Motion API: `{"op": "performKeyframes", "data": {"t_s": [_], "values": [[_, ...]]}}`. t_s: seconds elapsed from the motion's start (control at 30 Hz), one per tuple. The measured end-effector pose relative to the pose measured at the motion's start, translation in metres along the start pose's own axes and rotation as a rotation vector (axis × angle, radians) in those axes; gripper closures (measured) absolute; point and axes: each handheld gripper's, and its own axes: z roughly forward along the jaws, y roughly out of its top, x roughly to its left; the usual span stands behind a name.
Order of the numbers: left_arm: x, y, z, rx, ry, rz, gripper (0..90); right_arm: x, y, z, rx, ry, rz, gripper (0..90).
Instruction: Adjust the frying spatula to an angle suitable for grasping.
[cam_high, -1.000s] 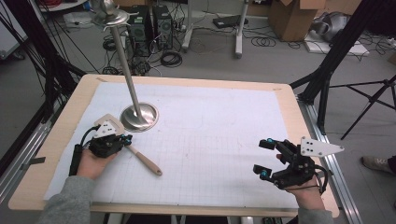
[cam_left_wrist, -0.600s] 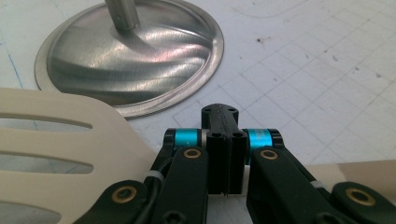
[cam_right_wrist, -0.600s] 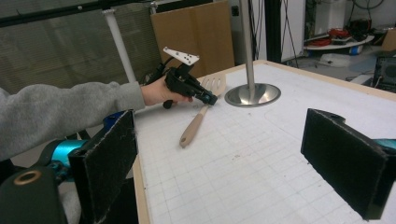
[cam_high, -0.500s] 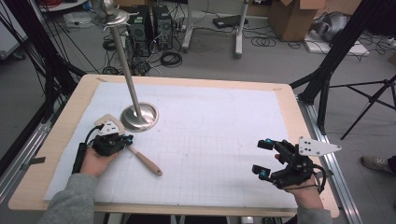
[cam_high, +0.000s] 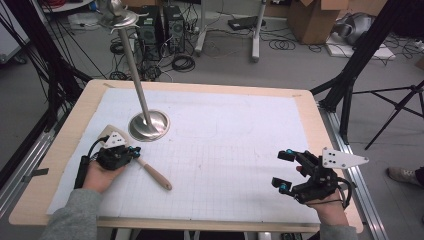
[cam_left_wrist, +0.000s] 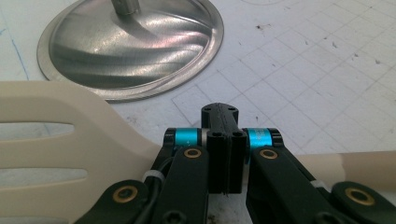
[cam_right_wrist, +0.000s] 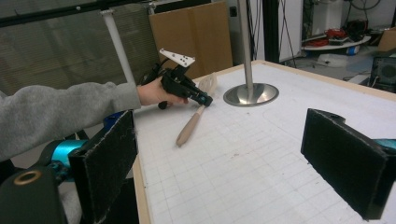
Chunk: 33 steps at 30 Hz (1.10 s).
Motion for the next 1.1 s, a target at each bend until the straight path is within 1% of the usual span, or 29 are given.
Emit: {"op": "performKeyframes", "data": {"t_s": [0.2, 0.37, 0.5, 0.63, 0.7, 0.77, 0.8, 0.83, 0.87, 0.93, 1.1], "values": [[-0.002, -0.001, -0.003, 0.011, 0.002, 0.0, 90.0, 0.001, 0.0, -0.002, 0.0, -0.006, -0.003, 9.7], [-0.005, -0.003, -0.008, 0.016, 0.005, 0.008, 90.0, 0.001, 0.0, -0.001, 0.004, -0.007, -0.003, 9.8], [-0.008, -0.008, -0.014, 0.011, 0.002, 0.01, 90.0, 0.002, 0.0, -0.001, 0.008, -0.006, 0.003, 9.8], [-0.013, -0.011, -0.02, 0.02, 0.008, 0.024, 90.0, 0.003, 0.001, -0.002, 0.0, -0.005, -0.006, 9.7], [-0.015, -0.014, -0.024, 0.026, 0.004, 0.033, 90.0, 0.002, 0.001, -0.002, -0.001, -0.006, -0.012, 9.8], [-0.017, -0.016, -0.028, 0.026, 0.005, 0.041, 90.0, 0.003, 0.002, -0.001, 0.002, -0.002, -0.008, 9.8], [-0.018, -0.018, -0.029, 0.025, 0.006, 0.038, 90.0, 0.003, 0.002, -0.001, 0.002, -0.004, -0.007, 9.8], [-0.019, -0.019, -0.031, 0.026, 0.006, 0.041, 90.0, 0.003, 0.002, 0.0, 0.001, -0.002, -0.013, 9.7], [-0.019, -0.019, -0.032, 0.028, 0.006, 0.047, 90.0, 0.003, 0.002, 0.0, 0.005, -0.001, -0.005, 9.7], [-0.021, -0.021, -0.035, 0.027, 0.004, 0.046, 90.0, 0.003, 0.002, 0.002, 0.001, -0.001, -0.013, 9.7], [-0.024, -0.025, -0.04, 0.028, 0.011, 0.054, 90.0, 0.004, 0.003, 0.003, 0.006, 0.007, -0.008, 9.8]]}}
